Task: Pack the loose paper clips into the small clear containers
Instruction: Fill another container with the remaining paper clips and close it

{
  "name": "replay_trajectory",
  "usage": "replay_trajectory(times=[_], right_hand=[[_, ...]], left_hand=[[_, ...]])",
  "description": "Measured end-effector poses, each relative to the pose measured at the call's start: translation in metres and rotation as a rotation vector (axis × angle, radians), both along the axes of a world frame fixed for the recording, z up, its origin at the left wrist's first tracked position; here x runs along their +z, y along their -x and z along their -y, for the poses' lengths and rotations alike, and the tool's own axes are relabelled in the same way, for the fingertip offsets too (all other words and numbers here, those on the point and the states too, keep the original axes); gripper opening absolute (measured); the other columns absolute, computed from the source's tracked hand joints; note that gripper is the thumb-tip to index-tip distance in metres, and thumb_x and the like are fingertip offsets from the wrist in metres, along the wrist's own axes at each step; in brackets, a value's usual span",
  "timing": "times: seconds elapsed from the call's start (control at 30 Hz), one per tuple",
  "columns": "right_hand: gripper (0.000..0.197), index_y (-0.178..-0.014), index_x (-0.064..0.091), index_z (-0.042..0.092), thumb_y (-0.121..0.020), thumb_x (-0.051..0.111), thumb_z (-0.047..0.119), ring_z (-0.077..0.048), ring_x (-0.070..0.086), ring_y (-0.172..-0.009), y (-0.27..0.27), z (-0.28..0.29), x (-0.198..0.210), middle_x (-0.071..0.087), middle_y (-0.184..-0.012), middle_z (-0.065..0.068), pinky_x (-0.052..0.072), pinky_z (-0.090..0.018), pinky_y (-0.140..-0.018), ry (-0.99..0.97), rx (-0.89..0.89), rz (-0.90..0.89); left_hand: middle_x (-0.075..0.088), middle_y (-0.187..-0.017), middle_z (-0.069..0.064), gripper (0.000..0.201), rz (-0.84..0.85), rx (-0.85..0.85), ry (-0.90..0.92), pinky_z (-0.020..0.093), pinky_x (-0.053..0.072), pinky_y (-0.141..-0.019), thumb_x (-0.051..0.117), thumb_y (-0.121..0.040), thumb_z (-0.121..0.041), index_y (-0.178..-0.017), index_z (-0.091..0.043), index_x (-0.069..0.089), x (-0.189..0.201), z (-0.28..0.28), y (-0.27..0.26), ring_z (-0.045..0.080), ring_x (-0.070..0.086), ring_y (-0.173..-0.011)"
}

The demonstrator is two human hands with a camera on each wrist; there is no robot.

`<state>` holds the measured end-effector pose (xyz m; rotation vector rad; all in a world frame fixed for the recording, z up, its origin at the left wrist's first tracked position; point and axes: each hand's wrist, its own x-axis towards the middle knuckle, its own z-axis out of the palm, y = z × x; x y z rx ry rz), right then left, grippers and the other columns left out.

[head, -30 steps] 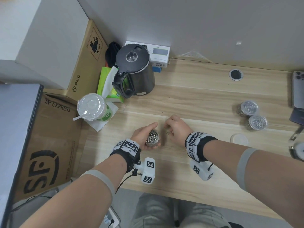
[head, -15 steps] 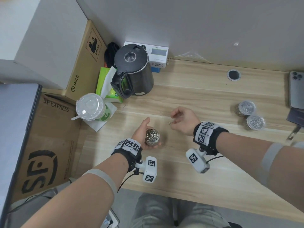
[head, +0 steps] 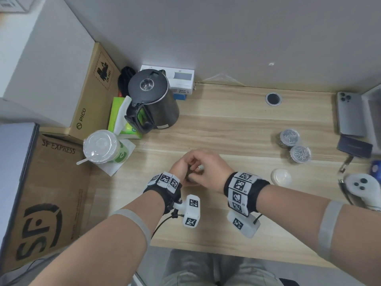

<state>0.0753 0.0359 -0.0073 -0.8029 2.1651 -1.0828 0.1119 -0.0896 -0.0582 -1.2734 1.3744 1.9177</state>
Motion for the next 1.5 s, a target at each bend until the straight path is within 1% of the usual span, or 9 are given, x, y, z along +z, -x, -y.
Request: replay_trajectory(times=[0.1,0.23,0.4,0.57,0.77,0.9,1.13,1.37,1.5], right_hand=[[0.023,-0.099,0.062,0.019,-0.078,0.069,0.012,-0.007,0.061,-0.087,0.009,-0.024,0.006,0.062,-0.098,0.007,0.051,-0.026,-0.08,0.034,-0.074,-0.077],[0.016,-0.097,0.062,0.02,-0.082,0.064,0.017,-0.009,0.058,-0.079,0.031,-0.077,0.002,0.058,-0.092,0.009,0.05,-0.03,-0.076,0.021,-0.304,-0.205],[0.044,-0.125,0.05,0.021,-0.084,0.062,0.034,-0.025,0.061,-0.098,0.056,-0.169,-0.022,0.049,-0.123,-0.002,0.052,-0.037,-0.08,-0.661,-0.185,-0.148],[0.05,-0.131,0.036,0.01,-0.086,0.056,0.017,-0.032,0.064,-0.087,0.054,-0.199,-0.037,0.036,-0.133,-0.014,0.051,-0.038,-0.068,-0.971,-0.037,-0.092],[0.06,-0.125,0.048,0.019,-0.075,0.066,0.049,-0.027,0.059,-0.099,0.059,-0.188,-0.019,0.049,-0.12,-0.004,0.05,-0.038,-0.085,-0.534,-0.197,-0.018],[0.062,-0.126,0.053,0.026,-0.071,0.072,0.046,-0.004,0.051,-0.089,0.074,-0.16,0.02,0.051,-0.115,0.009,0.045,-0.029,-0.083,-0.119,-0.222,-0.05],[0.058,-0.128,0.047,0.032,-0.074,0.061,0.049,-0.023,0.061,-0.084,0.079,-0.129,0.033,0.051,-0.111,0.004,0.052,-0.037,-0.07,-0.351,0.133,-0.304],[0.047,-0.122,0.054,0.024,-0.082,0.054,0.05,-0.028,0.062,-0.085,0.075,-0.116,0.02,0.054,-0.101,-0.004,0.054,-0.038,-0.07,-0.516,0.196,-0.274],[0.043,-0.08,0.061,0.016,-0.085,0.048,0.057,-0.029,0.06,-0.073,0.072,-0.109,0.019,0.065,-0.085,-0.009,0.049,-0.033,-0.064,-0.622,0.139,-0.292]], left_hand=[[0.065,-0.077,0.008,0.028,-0.028,-0.093,-0.016,0.039,0.056,-0.072,0.056,-0.099,-0.034,-0.081,-0.014,0.064,0.012,-0.015,0.011,0.021,0.065,-0.066],[0.071,-0.078,0.013,0.034,-0.085,-0.192,-0.016,0.035,0.057,-0.062,0.072,-0.09,-0.042,-0.094,-0.008,0.069,0.019,-0.038,0.025,0.029,0.07,-0.067],[0.072,-0.078,0.019,0.028,-0.116,-0.236,0.001,0.033,0.053,-0.056,0.076,-0.089,-0.032,-0.099,-0.007,0.067,0.027,-0.065,0.043,0.033,0.066,-0.068],[0.074,-0.086,0.02,0.044,-0.098,-0.249,0.014,0.037,0.059,-0.062,0.082,-0.078,-0.041,-0.1,-0.006,0.066,0.029,-0.081,0.055,0.031,0.068,-0.067],[0.07,-0.081,0.022,0.057,-0.009,-0.122,-0.153,0.036,0.051,-0.062,0.052,-0.095,-0.059,-0.084,-0.004,0.064,0.042,-0.095,0.071,0.031,0.065,-0.061],[0.069,-0.083,0.023,0.055,0.0,-0.021,-0.216,0.036,0.05,-0.059,0.032,-0.103,-0.046,-0.114,0.001,0.058,0.043,-0.098,0.074,0.034,0.065,-0.062],[0.068,-0.112,0.02,0.045,-0.038,0.041,-0.227,0.038,0.06,-0.062,0.034,-0.103,-0.021,-0.137,-0.001,0.056,0.046,-0.107,0.074,0.032,0.067,-0.099],[0.063,-0.118,0.019,0.042,-0.054,-0.009,-0.293,0.038,0.061,-0.064,0.042,-0.101,-0.022,-0.132,0.001,0.058,0.041,-0.101,0.066,0.03,0.064,-0.098],[0.06,-0.094,0.015,0.028,-0.072,-0.136,-0.261,0.035,0.06,-0.069,0.047,-0.093,-0.007,-0.115,0.0,0.063,0.037,-0.1,0.059,0.024,0.061,-0.082]])
